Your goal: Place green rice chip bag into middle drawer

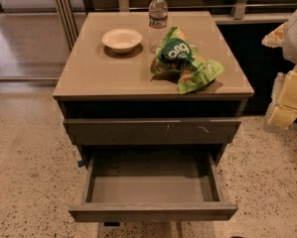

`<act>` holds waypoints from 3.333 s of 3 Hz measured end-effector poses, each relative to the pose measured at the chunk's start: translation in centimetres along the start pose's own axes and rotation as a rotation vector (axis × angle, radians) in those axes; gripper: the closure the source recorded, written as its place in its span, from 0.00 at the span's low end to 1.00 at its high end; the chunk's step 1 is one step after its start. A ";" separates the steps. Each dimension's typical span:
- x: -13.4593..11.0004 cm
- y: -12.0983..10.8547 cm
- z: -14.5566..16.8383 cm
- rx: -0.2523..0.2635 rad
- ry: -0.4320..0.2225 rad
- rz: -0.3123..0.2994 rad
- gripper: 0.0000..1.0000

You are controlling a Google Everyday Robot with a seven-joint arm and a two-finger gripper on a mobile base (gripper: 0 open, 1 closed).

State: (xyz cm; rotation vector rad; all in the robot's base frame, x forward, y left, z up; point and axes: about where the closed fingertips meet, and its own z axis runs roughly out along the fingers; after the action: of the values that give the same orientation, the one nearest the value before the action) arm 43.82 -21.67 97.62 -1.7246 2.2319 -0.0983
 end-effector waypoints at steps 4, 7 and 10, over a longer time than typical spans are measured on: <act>-5.0 -8.0 7.5 0.106 -0.319 0.172 0.00; -6.2 -9.5 7.7 0.178 -0.420 0.191 0.00; -12.0 -13.8 10.1 0.293 -0.618 0.176 0.00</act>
Offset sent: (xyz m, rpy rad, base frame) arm 0.0800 0.0025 -0.0412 0.2100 -0.0488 -0.1311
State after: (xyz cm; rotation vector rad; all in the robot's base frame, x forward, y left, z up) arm 62.23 -12.59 93.91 -1.1897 1.7887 0.1275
